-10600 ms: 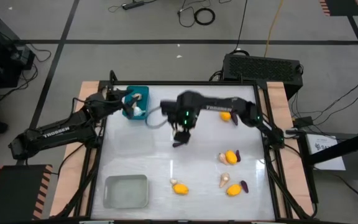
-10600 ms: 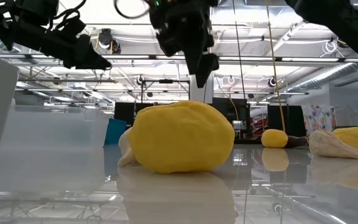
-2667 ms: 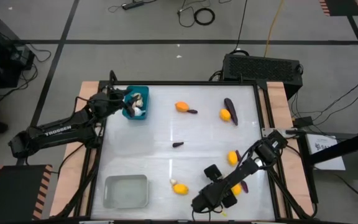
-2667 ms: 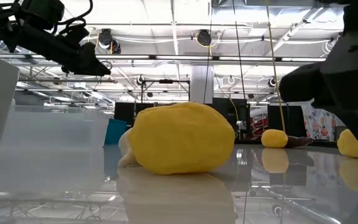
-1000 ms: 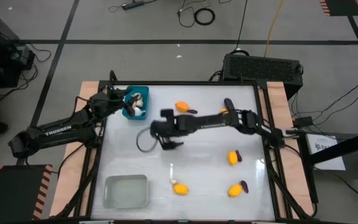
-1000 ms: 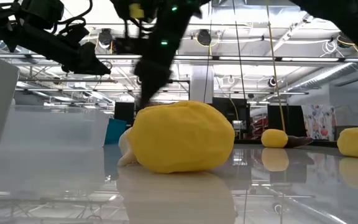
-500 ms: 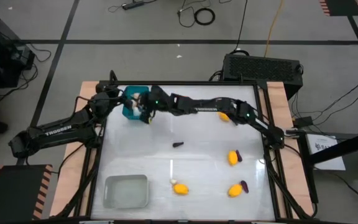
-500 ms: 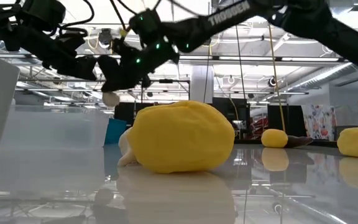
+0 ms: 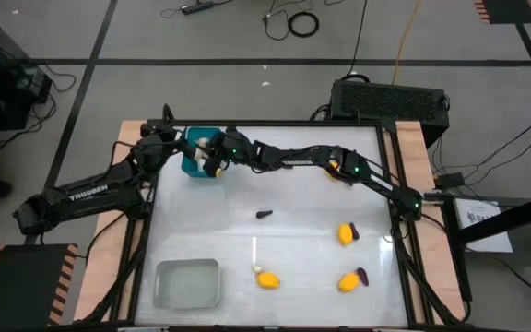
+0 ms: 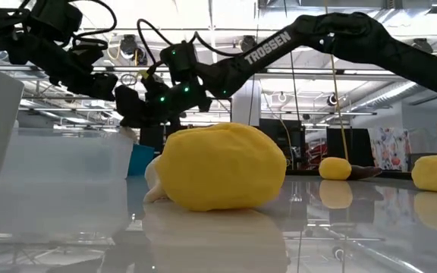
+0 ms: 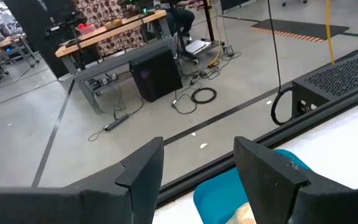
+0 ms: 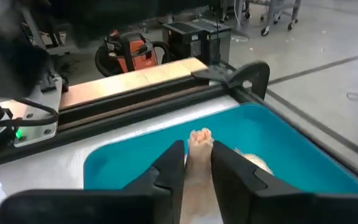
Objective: Sort produce into baskets
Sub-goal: Put the garlic into the blue bin
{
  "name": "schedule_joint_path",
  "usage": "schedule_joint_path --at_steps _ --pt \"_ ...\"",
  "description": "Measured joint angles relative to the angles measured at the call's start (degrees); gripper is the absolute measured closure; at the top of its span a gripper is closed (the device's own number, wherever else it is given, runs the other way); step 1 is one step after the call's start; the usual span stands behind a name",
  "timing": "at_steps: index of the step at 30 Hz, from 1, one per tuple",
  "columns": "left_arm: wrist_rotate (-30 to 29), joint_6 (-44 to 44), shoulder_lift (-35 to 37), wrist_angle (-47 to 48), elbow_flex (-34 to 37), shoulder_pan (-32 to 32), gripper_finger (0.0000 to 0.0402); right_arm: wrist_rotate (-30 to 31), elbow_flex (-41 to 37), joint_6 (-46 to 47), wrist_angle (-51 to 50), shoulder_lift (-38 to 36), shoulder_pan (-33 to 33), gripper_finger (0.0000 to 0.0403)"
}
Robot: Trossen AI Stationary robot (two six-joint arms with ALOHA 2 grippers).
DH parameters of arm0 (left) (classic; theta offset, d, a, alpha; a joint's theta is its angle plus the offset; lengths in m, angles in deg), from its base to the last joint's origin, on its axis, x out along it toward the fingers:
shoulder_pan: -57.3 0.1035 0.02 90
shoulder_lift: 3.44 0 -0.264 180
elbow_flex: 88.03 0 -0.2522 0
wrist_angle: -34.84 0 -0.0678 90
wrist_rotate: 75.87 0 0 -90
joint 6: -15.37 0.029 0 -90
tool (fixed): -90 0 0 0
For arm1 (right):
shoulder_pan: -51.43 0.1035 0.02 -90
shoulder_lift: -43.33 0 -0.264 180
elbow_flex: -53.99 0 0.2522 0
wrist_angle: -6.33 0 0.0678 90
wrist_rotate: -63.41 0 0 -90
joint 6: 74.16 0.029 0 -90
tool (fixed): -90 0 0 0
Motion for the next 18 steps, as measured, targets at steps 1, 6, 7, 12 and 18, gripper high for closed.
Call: schedule_joint_path --at_steps 1,6,7,12,18 --pt "0.00 0.00 -0.29 0.01 0.00 0.29 0.0198 -0.02 0.00 -0.72 0.38 -0.08 0.00 0.0323" --pt "0.26 0.00 -1.89 -0.32 0.00 1.57 0.0198 0.00 0.00 -2.06 2.38 -0.59 0.00 0.0287" --pt "0.28 0.00 -2.20 -0.44 0.00 1.78 0.0198 0.02 0.00 -2.10 2.37 -0.81 0.00 0.0281" --pt "1.89 -0.02 -3.77 -0.56 0.00 2.63 0.0198 -0.15 0.00 -3.06 -3.28 -3.45 0.00 0.0259" --pt "8.73 1.20 -4.91 -1.64 -0.02 3.09 0.0198 -7.20 0.11 -3.81 -21.91 -11.97 0.19 0.0255"
